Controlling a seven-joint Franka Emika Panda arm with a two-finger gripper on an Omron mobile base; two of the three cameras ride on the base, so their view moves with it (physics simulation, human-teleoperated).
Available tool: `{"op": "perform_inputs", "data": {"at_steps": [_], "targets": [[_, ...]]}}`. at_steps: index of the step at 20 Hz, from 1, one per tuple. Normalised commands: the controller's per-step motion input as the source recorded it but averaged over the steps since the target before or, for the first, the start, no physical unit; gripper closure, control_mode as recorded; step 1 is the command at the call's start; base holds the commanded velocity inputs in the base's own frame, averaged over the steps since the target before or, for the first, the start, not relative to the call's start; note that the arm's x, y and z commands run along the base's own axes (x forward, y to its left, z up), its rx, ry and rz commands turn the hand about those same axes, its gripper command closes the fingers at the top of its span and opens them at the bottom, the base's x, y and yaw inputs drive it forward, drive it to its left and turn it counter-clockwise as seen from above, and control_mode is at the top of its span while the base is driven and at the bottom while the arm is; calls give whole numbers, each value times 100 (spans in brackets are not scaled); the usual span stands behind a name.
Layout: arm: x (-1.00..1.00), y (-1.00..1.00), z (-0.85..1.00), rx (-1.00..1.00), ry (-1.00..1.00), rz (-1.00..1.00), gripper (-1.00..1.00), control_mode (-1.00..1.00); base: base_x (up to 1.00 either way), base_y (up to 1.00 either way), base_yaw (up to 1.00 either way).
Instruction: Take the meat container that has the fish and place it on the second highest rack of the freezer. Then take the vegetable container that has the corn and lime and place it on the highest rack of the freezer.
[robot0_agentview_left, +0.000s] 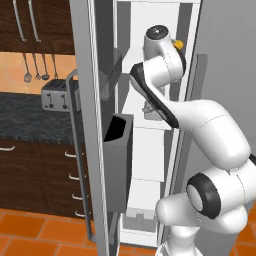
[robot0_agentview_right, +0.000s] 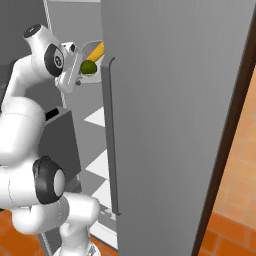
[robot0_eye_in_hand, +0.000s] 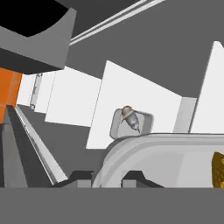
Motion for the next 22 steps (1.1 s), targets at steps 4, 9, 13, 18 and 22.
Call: {"op": "perform_inputs", "data": {"at_steps": [4, 9, 13, 18, 22], "targets": [[60, 0, 9, -2, 0, 0, 100, -100, 0, 0, 0], [72, -11, 5, 0, 0, 2, 100, -100, 0, 0, 0], [88, -20, 0, 0, 0, 1, 100, -100, 0, 0, 0], [80, -11, 0, 0, 0, 0, 100, -100, 0, 0, 0], [75, -14, 0, 0, 0, 0, 100, -100, 0, 0, 0]]}}
